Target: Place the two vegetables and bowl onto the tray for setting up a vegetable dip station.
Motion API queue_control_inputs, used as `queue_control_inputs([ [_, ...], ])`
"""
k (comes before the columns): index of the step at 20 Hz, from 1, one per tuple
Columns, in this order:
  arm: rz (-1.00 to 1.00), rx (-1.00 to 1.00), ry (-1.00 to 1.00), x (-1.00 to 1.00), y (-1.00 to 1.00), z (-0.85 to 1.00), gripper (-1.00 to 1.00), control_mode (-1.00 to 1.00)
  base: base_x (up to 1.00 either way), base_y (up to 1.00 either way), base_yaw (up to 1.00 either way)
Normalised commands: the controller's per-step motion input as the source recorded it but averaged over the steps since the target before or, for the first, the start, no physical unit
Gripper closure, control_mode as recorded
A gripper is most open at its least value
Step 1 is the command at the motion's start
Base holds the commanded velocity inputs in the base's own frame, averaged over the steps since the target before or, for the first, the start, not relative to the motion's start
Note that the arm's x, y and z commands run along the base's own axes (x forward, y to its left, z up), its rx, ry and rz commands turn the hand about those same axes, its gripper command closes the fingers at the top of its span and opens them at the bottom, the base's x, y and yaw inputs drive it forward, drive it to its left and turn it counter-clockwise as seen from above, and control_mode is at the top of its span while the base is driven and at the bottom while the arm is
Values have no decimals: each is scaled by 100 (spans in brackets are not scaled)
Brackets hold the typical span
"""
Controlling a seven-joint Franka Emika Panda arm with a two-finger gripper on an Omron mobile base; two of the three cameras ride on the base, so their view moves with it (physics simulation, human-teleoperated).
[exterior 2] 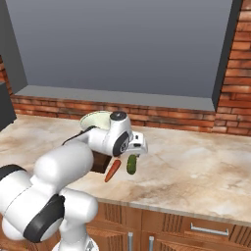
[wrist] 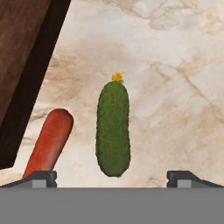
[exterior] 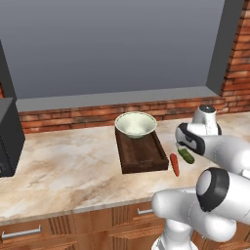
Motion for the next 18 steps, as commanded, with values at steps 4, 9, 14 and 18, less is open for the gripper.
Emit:
queue_control_inputs([
  [4, 0, 0, 0, 1, 0, -26, -100, -100, 0, 0, 0],
  [9, 0, 0, 0, 0, 0, -28, -100, -100, 0, 0, 0],
  [14, 0, 0, 0, 4, 0, -21, -100, -100, 0, 0, 0],
  [18, 0, 0, 0, 17, 0, -14, -100, -100, 0, 0, 0],
])
